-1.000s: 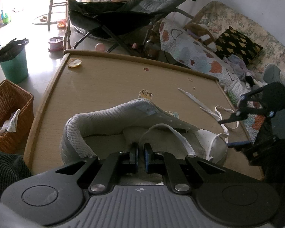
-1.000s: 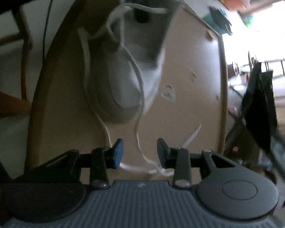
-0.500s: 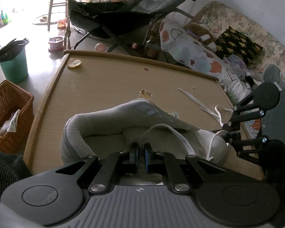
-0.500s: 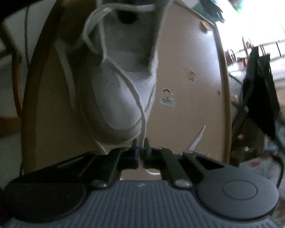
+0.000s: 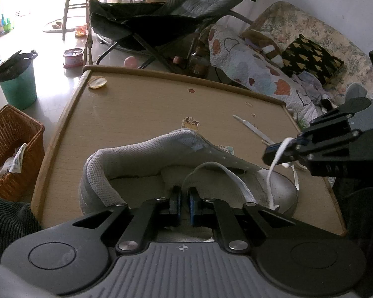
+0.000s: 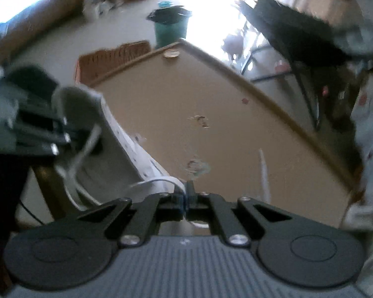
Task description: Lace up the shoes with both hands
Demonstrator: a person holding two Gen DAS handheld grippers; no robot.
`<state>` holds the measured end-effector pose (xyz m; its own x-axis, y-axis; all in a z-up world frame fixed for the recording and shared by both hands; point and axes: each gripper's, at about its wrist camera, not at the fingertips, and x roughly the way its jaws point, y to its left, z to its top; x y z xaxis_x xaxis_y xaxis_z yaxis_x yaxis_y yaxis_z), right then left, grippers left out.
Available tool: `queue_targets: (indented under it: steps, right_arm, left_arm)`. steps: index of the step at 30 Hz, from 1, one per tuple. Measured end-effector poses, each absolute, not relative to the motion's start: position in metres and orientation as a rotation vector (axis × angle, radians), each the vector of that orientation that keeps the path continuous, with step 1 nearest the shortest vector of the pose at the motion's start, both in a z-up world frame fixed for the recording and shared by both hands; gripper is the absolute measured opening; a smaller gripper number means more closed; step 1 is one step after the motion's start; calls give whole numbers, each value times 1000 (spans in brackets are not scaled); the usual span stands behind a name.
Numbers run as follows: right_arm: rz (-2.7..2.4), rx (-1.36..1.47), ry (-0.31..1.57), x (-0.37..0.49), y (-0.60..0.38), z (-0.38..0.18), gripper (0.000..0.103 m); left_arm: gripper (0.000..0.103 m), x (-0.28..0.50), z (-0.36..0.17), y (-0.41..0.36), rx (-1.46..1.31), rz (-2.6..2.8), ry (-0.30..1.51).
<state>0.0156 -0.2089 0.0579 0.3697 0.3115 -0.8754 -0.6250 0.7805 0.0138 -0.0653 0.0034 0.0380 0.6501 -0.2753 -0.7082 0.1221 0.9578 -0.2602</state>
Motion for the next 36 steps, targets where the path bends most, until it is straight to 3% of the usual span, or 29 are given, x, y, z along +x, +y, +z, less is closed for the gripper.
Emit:
queue_targets:
  steps: [14, 36]
  right_arm:
    - [509, -47, 1059, 30, -202, 57, 1]
    - [436, 58, 992, 60, -219, 68, 2]
  left_arm:
    - [13, -65, 37, 5, -196, -234, 838]
    - [13, -63, 36, 7, -201, -247, 841]
